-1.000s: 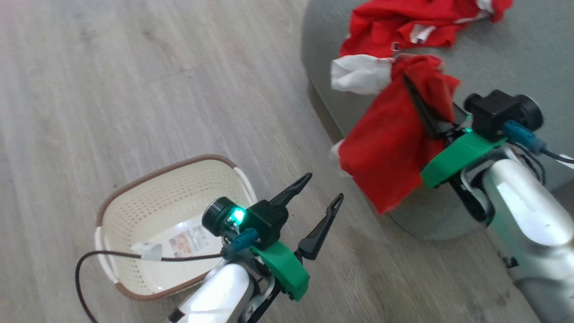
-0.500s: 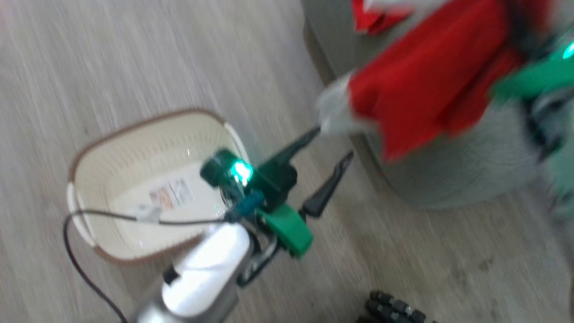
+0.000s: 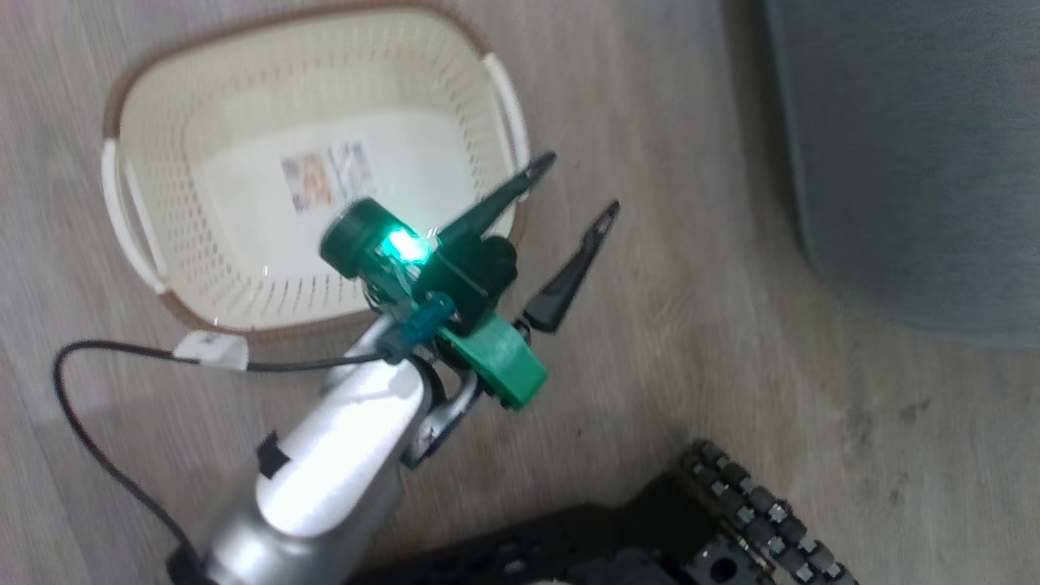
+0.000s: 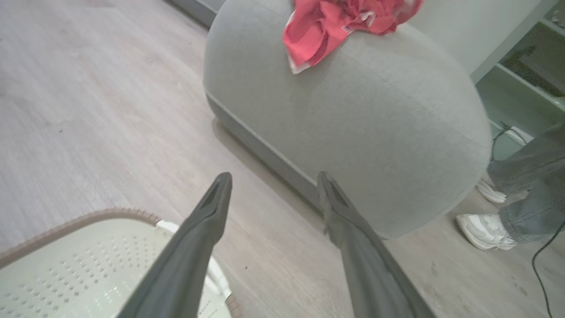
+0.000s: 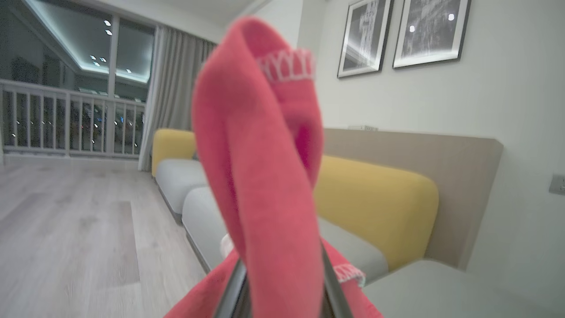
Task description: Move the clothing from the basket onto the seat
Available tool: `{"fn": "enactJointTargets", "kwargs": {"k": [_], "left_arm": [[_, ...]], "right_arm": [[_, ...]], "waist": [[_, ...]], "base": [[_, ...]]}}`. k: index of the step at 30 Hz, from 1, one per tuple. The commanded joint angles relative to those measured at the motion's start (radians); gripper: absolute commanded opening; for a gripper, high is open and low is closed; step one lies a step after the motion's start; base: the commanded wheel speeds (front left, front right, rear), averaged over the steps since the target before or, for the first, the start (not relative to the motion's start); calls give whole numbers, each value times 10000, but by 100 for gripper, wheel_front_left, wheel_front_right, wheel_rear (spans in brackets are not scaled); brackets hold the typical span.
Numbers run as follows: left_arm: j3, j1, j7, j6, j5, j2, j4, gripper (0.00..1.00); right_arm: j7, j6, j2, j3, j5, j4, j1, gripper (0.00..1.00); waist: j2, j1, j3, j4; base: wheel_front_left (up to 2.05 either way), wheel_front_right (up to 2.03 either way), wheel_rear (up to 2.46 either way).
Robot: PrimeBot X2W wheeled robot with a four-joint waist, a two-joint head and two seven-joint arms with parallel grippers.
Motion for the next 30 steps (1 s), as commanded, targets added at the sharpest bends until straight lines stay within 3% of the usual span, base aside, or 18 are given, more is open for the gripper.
{"fn": "enactJointTargets", "kwargs": {"k": [1,4,7,9,10,11,12,19,23,30], "left_arm": [[259,-117,128,98,142,186,-507,100],[256,-120,409,168,277,463,-791,100],[249,-34,625,232,368,724,-993,100],[272,28,706,296,397,847,-1124,100],[272,28,706,296,397,847,-1124,100],[286,65,730,339,409,895,-1173,100],[291,109,757,379,411,925,-1211,100],[306,384,663,431,193,988,-1185,100],[330,569,358,389,-111,832,-853,100],[825,1437,-662,668,-972,422,209,100]], "right_arm": [[30,-4,-199,-566,-334,281,90,0],[-138,-4,7,-1705,-943,1326,476,0],[-282,-4,658,-2538,-1422,2214,917,0],[-331,-4,1162,-2801,-1571,2555,1027,38],[-331,-4,1162,-2801,-1571,2555,1027,38],[-344,-4,1370,-2892,-1609,2620,1040,62],[-350,-4,1535,-2964,-1649,2548,1057,100],[-357,-4,1945,-2276,-1689,1407,2064,100],[-358,-4,1782,-1124,-1318,1114,3066,100],[-359,-4,1970,1219,104,-1165,6075,100]], "waist": [[0,-2,1233,568],[0,-2,1783,459],[0,-2,2100,330],[0,-2,2189,209],[0,-2,2189,209],[0,-2,2174,140],[0,-2,2129,77],[0,-2,1068,-222],[0,-2,46,-216],[0,-2,-2464,137]], "base": [[0,0,0],[0,0,0],[0,0,0],[0,0,0],[0,0,0],[0,0,0],[0,0,0],[0,0,0],[0,0,0],[0,0,0]]}}
